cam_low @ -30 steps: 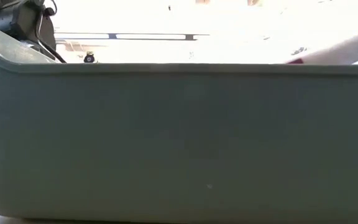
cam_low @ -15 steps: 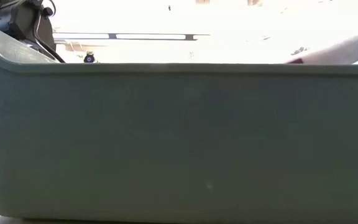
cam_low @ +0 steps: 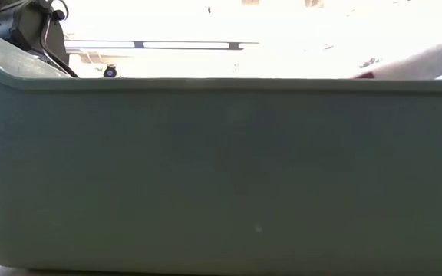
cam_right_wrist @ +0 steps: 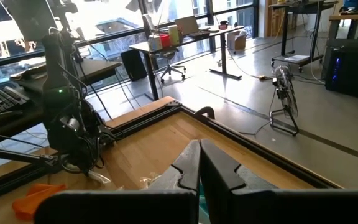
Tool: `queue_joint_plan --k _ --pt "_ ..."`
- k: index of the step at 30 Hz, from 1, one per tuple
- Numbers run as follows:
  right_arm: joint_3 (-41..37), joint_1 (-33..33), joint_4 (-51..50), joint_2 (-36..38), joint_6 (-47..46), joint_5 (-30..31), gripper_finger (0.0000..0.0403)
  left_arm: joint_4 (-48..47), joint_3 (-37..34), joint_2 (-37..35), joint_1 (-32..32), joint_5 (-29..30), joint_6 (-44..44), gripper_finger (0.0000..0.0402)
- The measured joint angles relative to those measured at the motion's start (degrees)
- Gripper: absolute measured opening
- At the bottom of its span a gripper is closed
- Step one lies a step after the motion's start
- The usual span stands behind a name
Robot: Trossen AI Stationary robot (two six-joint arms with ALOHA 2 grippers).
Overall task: Pick & Place Toothbrushes
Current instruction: Put the green toothbrush into the transparent bin
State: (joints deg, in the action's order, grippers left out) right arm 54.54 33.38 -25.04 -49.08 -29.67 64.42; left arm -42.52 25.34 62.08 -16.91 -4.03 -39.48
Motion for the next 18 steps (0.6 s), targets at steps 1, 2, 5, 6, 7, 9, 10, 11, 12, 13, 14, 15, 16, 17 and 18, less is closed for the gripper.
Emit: queue_joint_plan --k 1,2,5,6,7,9,10,11,12,13,14,15,16,17,18 --pt "0.0 0.0 0.0 0.0 0.0 0.0 0.0002 0.0 0.0 0.0 0.0 0.0 0.0 0.0011" --pt "0.0 0.0 0.0 0.0 0.0 0.0 0.0002 0.0 0.1 0.0 0.0 0.0 0.0 0.0012" --pt "0.0 0.0 0.0 0.0 0.0 0.0 0.0002 0.5 0.9 0.0 0.0 0.6 0.6 0.0010" --pt "0.0 0.0 0.0 0.0 0.0 0.0 0.0002 1.8 1.7 0.0 0.0 1.2 1.1 0.0007" --pt "0.0 0.0 0.0 0.0 0.1 0.0 0.0002 2.4 2.6 -0.2 0.0 1.4 1.7 0.0006" --pt "0.0 0.0 0.0 0.0 0.9 0.0 0.0002 1.3 4.1 -0.3 0.1 2.3 2.7 0.0005" --pt "0.0 0.0 0.0 0.0 1.2 0.0 0.0002 0.7 4.8 -0.3 0.1 3.2 3.4 0.0005" --pt "0.0 0.0 0.0 0.0 1.4 0.0 0.0002 0.4 6.0 -0.3 0.1 4.0 4.1 0.0005" --pt "0.0 0.0 0.0 0.0 1.4 0.0 0.0002 0.3 7.4 -0.3 0.6 4.8 5.0 0.0005" --pt "0.0 0.0 0.0 0.0 1.4 0.0 0.0002 -0.1 8.8 -0.4 1.3 5.3 6.0 0.0005" --pt "0.0 0.0 0.0 0.0 1.4 0.0 0.0002 -1.1 10.0 -0.4 2.1 5.8 6.8 0.0005" --pt "0.0 0.0 0.0 0.0 1.4 0.0 0.0002 -2.5 11.2 -0.4 3.2 5.9 7.7 0.0005" --pt "0.0 0.0 0.0 0.0 1.4 0.0 0.0002 -3.6 12.6 -0.4 4.2 5.9 8.7 0.0005" --pt "0.0 0.0 0.0 0.0 1.4 0.0 0.0002 -4.1 14.3 -0.4 5.3 5.9 9.9 0.0005" --pt "0.0 0.0 0.0 0.0 1.4 0.0 0.0002 -4.2 15.9 -0.4 6.5 5.9 11.3 0.0005"
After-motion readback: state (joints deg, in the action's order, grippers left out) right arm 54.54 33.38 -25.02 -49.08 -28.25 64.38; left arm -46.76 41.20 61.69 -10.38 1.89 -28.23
